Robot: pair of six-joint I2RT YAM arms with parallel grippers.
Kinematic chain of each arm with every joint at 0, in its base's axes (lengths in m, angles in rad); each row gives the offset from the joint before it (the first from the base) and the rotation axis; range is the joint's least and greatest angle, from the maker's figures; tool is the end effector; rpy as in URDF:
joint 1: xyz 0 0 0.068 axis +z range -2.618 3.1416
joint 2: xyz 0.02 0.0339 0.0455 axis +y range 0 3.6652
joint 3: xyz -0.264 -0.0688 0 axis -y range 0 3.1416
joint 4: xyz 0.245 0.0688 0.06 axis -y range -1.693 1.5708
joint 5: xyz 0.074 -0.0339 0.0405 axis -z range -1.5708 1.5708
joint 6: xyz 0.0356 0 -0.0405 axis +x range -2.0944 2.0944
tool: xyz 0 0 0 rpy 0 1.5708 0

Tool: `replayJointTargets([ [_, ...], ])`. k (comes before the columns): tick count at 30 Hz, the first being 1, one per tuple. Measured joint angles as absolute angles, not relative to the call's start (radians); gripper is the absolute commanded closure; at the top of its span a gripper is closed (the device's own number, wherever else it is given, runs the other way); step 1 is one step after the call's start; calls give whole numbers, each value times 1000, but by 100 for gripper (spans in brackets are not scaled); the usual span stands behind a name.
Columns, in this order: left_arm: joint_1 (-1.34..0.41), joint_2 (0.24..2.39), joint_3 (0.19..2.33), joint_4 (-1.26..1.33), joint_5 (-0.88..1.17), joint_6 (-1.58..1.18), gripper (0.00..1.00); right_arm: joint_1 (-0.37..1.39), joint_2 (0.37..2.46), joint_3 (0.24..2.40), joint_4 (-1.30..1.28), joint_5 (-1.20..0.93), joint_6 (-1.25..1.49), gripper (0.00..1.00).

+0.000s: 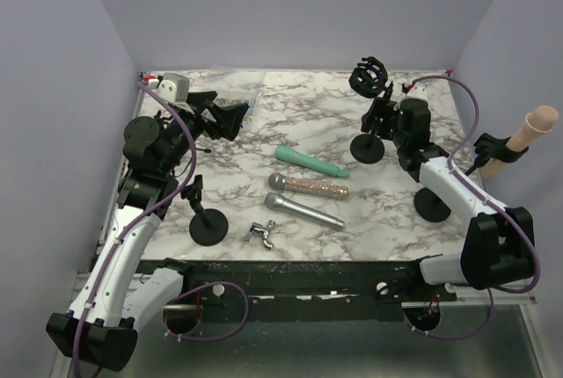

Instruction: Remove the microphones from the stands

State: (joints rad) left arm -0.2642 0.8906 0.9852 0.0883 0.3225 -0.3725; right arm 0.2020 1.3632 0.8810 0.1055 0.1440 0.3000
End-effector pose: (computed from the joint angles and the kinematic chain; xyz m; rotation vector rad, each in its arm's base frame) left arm 0.1883 -0.0626 0.4212 0.1993 1.4254 -0.7496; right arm 0.3067 0.0576 0.2712 0.1906 1.9389 0.1926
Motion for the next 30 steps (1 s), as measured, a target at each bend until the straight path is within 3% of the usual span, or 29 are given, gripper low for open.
replayJointTargets([
  [13,-264,899,985,89,326,-376,4,202,1338,1074,-150,194,318,0],
  [26,-264,905,985,89,330,-382,4,202,1296,1277,-298,268,278,7],
  [30,-264,906,985,88,331,-383,4,202,1261,1283,-318,274,267,14],
])
